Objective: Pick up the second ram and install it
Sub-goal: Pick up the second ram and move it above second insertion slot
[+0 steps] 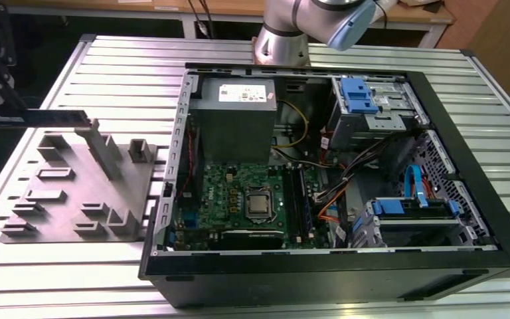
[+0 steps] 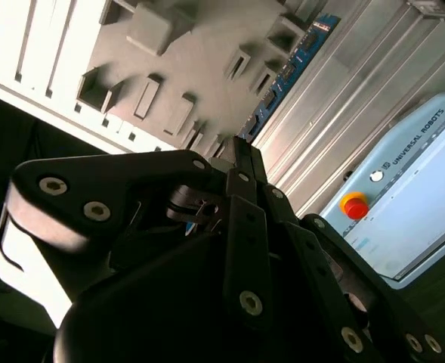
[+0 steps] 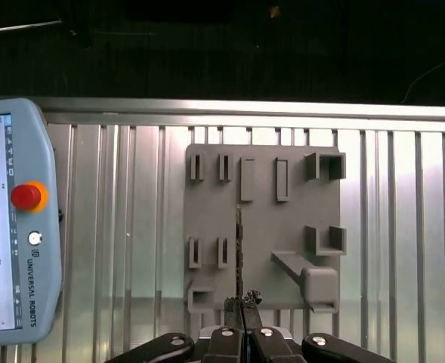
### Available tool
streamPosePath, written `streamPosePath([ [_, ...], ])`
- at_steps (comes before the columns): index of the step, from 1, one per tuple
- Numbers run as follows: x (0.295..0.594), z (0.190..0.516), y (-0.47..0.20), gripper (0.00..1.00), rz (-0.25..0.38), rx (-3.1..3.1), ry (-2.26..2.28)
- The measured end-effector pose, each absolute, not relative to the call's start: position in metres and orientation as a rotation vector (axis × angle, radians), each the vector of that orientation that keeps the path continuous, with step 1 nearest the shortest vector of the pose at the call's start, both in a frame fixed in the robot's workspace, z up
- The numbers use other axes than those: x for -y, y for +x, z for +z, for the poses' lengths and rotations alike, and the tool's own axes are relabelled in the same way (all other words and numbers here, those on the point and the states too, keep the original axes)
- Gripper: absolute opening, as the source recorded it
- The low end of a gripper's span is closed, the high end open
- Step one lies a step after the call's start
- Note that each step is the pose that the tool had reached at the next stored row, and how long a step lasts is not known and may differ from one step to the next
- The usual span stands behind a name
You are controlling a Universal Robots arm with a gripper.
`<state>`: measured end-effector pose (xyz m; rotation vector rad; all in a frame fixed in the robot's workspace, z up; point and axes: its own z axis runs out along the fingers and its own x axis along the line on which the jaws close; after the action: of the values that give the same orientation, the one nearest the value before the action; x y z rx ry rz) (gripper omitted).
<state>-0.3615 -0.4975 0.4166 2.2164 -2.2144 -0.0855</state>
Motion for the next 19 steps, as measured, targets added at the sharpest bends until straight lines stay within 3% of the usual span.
streamPosePath([
  [19, 0.497, 0.417, -0.290, 0.08, -0.086, 2.214, 2.216],
])
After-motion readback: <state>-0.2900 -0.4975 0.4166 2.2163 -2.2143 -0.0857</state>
